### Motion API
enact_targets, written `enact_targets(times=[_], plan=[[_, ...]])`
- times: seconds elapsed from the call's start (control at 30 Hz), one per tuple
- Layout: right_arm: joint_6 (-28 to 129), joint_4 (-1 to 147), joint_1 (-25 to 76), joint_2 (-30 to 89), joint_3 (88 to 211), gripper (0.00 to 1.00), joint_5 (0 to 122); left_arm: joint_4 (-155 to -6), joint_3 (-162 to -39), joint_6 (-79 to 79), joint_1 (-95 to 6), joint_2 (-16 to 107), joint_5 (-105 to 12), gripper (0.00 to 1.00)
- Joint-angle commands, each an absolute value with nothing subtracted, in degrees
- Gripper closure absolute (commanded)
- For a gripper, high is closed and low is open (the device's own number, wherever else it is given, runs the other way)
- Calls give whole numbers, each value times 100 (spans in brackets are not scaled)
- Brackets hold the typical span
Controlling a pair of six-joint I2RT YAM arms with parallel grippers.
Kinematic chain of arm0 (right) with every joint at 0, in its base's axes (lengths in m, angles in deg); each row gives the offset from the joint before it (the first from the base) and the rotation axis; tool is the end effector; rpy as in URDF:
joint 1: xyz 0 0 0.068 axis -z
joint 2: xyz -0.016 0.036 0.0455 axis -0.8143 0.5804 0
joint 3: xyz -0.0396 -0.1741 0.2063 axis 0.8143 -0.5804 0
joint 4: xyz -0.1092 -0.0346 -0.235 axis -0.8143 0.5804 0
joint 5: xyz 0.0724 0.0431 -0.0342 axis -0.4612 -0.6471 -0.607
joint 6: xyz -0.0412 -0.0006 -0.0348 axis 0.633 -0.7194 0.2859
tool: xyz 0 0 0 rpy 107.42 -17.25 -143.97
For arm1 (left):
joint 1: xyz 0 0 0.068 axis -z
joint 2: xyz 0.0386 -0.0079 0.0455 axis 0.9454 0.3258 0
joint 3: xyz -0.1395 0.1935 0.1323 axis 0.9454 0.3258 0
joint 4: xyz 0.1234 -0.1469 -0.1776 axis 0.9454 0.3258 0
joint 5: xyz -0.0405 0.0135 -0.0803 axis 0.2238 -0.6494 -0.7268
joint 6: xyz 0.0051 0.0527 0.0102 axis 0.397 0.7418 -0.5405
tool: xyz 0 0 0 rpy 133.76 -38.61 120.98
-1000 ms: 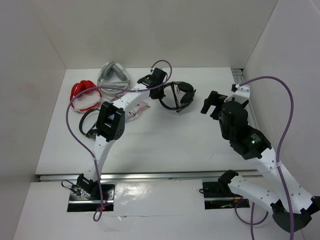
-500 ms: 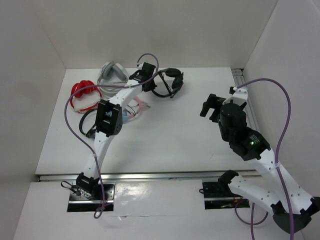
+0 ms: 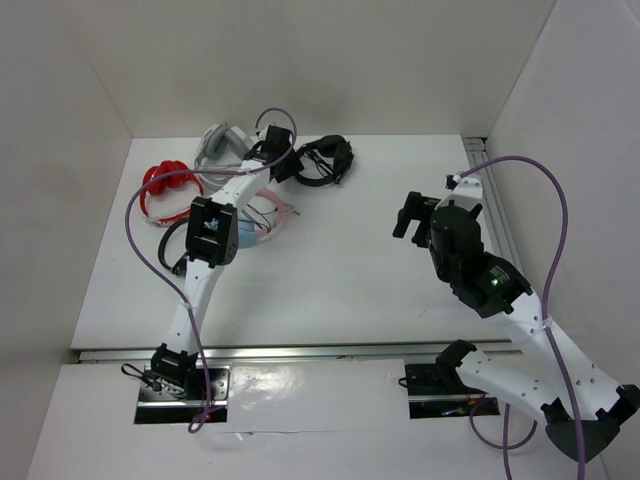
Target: Wrap the headphones
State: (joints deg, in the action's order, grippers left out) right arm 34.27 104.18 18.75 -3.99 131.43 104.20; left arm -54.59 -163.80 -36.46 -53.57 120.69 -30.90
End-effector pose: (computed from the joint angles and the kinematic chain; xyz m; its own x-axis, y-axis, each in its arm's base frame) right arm 0.1479 0.0812 0.3734 -0.2881 0.1865 -0.9393 0.0784 0.9821 0.1710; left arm 0.5620 -0.1716 0.1665 -0.5508 -0.6040 -0.5760 -0.3123 0.7891 -0.5289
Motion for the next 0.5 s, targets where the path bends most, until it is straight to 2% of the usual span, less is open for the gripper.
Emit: enact_targets(times=[0.0, 0.03, 0.07, 0.27, 0.47], plan=[[3466, 10335, 1770, -375, 13139, 0, 10433, -6007, -16651, -3821, -5411, 12188, -3229, 40], [3466, 10335, 1769, -436, 13139, 0, 10433, -6008, -16703, -3883, -5411, 12188, -3230, 12], [3466, 10335, 1769, -489, 13070, 0, 10433, -6008, -16703, -3884, -5411, 12249, -3230, 0], [3466, 10335, 1656, -542, 13069, 0, 10495, -6061, -16274, -3954, -5411, 11820, -3300, 0], [3527, 10274, 1602, -542, 13016, 0, 10495, -6184, -15229, -3569, -5201, 10414, -3248, 0]])
